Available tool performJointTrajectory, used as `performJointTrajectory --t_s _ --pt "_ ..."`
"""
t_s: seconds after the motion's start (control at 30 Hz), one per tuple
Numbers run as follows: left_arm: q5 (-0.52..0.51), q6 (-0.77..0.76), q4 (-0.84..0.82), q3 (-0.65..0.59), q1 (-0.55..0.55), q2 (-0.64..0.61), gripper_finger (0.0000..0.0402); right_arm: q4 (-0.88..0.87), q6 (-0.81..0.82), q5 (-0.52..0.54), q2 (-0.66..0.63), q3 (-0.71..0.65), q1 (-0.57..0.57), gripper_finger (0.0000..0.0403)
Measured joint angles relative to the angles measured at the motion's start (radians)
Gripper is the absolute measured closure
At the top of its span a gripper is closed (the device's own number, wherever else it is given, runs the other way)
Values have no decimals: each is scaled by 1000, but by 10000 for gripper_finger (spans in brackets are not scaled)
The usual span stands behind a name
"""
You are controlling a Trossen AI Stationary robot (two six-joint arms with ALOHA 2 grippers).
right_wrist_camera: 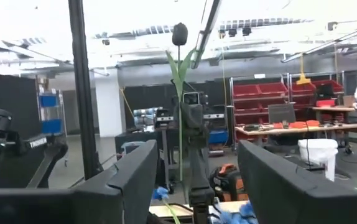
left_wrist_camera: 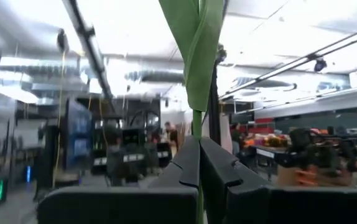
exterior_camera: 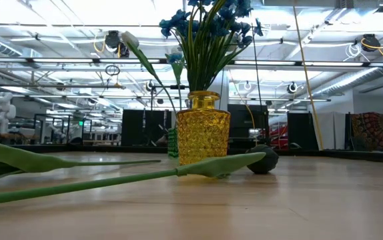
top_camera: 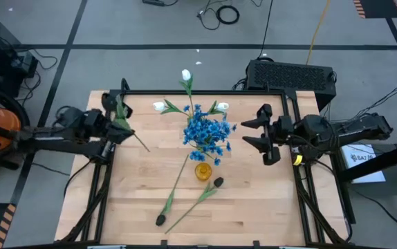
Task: Sort flowers into vase by color
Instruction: Put the top left black flower into the yellow vase
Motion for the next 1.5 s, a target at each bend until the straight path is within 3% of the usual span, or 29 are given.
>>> performJointTrajectory --t_s 0.3,0.67,1.0,1.5 --pt "-100 133 283 25 -155 246 402 -202 -37 25 334 269 14 188" --pt "-268 343 397 87 -306 456 402 -259 -58 47 644 512 34 181" --pt "-310 424 407 119 -325 549 402 -274 -100 46 676 529 37 154" --pt "-314 462 611 120 -325 670 401 -244 -123 41 676 529 61 151"
